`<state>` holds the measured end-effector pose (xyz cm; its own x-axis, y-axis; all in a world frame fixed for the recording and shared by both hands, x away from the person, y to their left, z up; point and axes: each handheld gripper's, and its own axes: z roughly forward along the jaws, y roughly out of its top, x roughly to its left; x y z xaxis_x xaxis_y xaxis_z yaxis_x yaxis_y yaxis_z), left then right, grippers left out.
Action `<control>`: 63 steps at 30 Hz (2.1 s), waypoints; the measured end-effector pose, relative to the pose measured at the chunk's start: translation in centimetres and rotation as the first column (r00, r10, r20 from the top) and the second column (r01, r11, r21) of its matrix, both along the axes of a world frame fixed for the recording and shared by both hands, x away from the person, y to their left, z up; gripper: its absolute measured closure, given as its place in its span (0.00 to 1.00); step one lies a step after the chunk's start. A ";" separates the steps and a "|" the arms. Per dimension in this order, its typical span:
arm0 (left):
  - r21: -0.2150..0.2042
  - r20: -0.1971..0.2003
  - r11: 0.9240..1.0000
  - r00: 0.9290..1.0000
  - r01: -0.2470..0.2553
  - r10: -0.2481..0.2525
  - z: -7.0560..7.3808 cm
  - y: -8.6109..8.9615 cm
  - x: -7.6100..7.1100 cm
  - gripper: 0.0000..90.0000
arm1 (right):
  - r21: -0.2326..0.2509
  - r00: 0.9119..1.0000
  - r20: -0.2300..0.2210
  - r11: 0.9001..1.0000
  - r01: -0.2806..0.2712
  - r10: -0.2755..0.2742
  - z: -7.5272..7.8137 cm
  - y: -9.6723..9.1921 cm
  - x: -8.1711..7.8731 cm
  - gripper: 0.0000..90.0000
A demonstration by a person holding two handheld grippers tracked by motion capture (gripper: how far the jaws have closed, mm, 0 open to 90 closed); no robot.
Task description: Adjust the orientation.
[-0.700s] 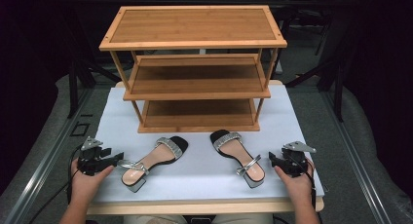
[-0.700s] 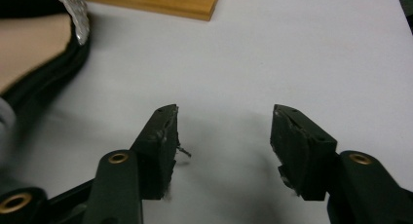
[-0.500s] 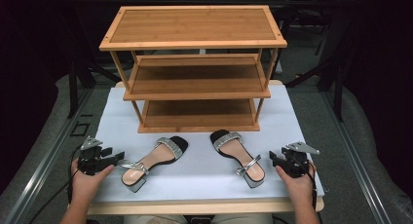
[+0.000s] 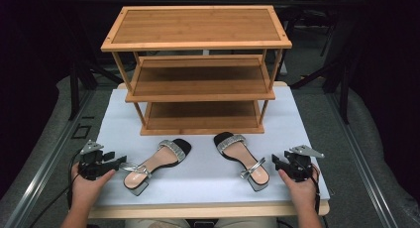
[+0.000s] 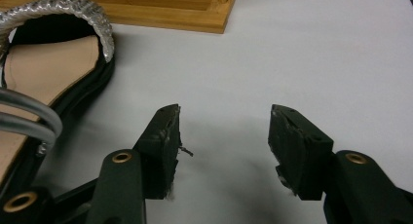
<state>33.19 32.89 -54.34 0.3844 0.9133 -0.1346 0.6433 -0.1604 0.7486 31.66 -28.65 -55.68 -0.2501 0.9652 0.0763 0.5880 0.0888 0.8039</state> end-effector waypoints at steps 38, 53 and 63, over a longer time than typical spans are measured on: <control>0.000 -0.074 0.986 0.984 0.164 -0.164 7.9 -3.4 0.9 0.39 | 0.055 1.000 0.025 0.998 0.009 -0.010 0.5 -0.3 -0.6 0.50; 0.102 -0.290 0.946 0.919 0.307 -0.267 8.6 -7.2 3.0 0.40 | 0.055 1.000 0.021 0.998 0.016 -0.017 0.5 -0.3 -0.7 0.50; 0.182 -0.456 0.908 0.851 0.378 -0.262 8.4 -9.2 4.4 0.37 | 0.067 0.999 0.032 0.998 0.013 -0.015 0.4 -0.3 -0.6 0.50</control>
